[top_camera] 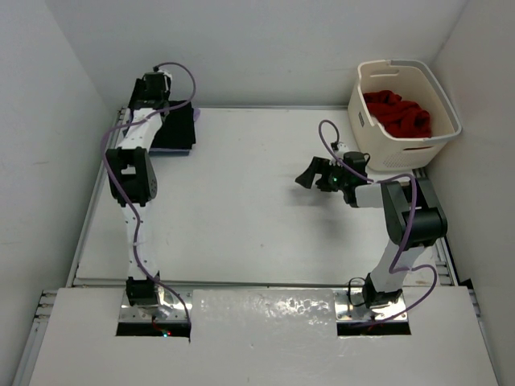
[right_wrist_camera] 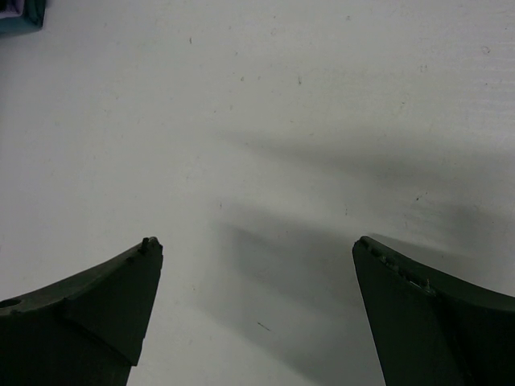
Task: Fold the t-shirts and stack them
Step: Put the neatly folded tshirt into the corner of the board with the left arm
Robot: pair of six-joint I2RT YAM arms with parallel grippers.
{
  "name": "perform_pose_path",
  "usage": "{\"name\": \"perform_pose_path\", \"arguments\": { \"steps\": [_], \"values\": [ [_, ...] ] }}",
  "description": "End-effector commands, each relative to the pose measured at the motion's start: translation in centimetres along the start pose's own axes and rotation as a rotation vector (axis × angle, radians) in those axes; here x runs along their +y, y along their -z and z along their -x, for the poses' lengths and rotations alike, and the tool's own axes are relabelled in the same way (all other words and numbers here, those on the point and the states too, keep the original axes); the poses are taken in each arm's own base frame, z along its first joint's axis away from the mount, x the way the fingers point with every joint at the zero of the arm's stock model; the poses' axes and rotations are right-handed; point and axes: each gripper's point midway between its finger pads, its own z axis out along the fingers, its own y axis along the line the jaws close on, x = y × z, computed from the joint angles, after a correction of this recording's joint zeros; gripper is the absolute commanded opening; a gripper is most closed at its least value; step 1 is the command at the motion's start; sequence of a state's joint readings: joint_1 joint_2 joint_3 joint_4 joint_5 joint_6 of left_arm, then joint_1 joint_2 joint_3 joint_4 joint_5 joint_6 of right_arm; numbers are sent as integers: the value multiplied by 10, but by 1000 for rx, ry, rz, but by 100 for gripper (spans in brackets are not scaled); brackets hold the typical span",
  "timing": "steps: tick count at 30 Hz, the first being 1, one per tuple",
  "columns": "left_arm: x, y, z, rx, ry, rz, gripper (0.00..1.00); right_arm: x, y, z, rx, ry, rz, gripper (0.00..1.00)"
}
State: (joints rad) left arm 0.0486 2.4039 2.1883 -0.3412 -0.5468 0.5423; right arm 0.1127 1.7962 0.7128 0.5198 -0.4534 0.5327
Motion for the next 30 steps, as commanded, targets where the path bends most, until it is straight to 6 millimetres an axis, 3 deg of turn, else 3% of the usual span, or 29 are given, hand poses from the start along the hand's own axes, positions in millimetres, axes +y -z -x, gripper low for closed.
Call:
{"name": "perform_pose_path", "arguments": {
  "steps": [1,2,5,9,11,12,14,15,17,20,21,22,23,24,26,27,29,30],
  "values": [
    [43,8,25,-56,65,102,66,4,-4,22,-45,42,21,99],
    [44,10,26,-57,66,106,68,5,-4,22,-44,43,22,99],
    [56,16,31,-66,109,134,97,6,-1,22,-48,49,21,99],
    [58,35,54,-123,221,46,100,10,3,27,-61,59,25,99],
    [63,57,73,-177,320,-17,100,12,6,28,-65,70,28,99],
    [62,79,93,-239,393,-117,100,14,8,31,-73,76,28,99],
    [58,102,107,-289,474,-224,100,13,11,31,-71,89,15,99],
    [64,136,133,-378,561,-325,100,11,13,35,-82,98,-4,99],
    [51,154,131,-380,649,-417,100,9,16,35,-70,119,-32,99],
    [26,199,129,-402,758,-501,100,0,23,43,-71,150,-107,99],
    [34,234,144,-500,785,-502,100,-1,25,47,-66,163,-127,99],
    [0,231,116,-440,757,-508,100,-3,29,54,-53,199,-178,99],
    [-22,249,112,-439,746,-488,100,-4,32,59,-51,223,-208,99],
    [-38,259,94,-436,731,-491,100,-1,34,74,-76,252,-231,99],
    [-69,284,88,-457,716,-565,100,0,42,91,-92,287,-282,99],
    [-70,293,86,-461,747,-590,100,9,45,117,-137,310,-285,99],
    [-95,294,61,-406,735,-645,100,12,51,139,-151,364,-311,99],
    [-100,293,50,-391,737,-652,100,24,56,173,-212,390,-320,99]
  ]
}}
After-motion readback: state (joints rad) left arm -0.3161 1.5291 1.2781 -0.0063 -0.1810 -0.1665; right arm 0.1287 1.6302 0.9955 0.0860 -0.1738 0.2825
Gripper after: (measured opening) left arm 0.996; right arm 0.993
